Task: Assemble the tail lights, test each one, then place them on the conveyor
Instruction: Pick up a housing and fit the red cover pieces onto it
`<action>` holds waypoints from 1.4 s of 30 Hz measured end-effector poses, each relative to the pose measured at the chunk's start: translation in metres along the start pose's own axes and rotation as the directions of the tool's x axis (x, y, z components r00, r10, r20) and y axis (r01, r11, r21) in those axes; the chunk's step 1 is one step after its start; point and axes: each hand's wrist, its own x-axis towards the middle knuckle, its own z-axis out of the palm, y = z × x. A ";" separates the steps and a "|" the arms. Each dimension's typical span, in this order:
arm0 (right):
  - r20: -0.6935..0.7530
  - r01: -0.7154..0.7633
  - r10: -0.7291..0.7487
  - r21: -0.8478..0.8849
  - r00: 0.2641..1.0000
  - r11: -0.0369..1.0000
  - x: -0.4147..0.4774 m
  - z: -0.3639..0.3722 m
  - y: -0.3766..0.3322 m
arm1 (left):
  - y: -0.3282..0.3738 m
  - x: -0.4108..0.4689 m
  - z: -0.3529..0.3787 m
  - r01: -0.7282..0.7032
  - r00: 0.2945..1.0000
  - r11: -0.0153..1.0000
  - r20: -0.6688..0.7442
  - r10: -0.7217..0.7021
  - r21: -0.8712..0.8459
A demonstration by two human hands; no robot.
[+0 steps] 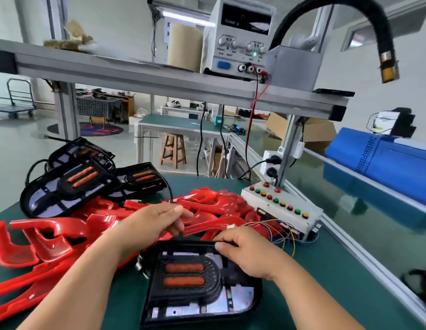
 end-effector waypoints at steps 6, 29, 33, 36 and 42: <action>-0.019 -0.045 0.044 -0.095 0.999 0.994 0.001 0.008 0.007 | -0.010 -0.009 0.026 0.013 0.976 0.947 0.200 -0.081 0.320; -0.381 -0.332 0.154 -0.460 0.911 0.823 0.038 -0.025 0.010 | -0.011 -0.010 0.014 0.073 0.996 0.802 -0.076 -0.035 0.592; -0.267 -0.444 0.356 -0.591 0.895 0.673 0.050 -0.023 0.014 | -0.013 -0.010 0.011 0.071 0.997 0.814 -0.073 -0.036 0.577; -0.275 -0.457 0.367 -0.586 0.889 0.669 0.050 -0.023 0.017 | -0.016 -0.008 0.009 0.063 0.995 0.806 -0.096 -0.008 0.589; -0.351 -0.402 0.268 -0.402 0.897 0.823 0.040 -0.018 0.025 | -0.016 -0.007 0.008 0.049 0.987 0.783 -0.152 0.059 0.620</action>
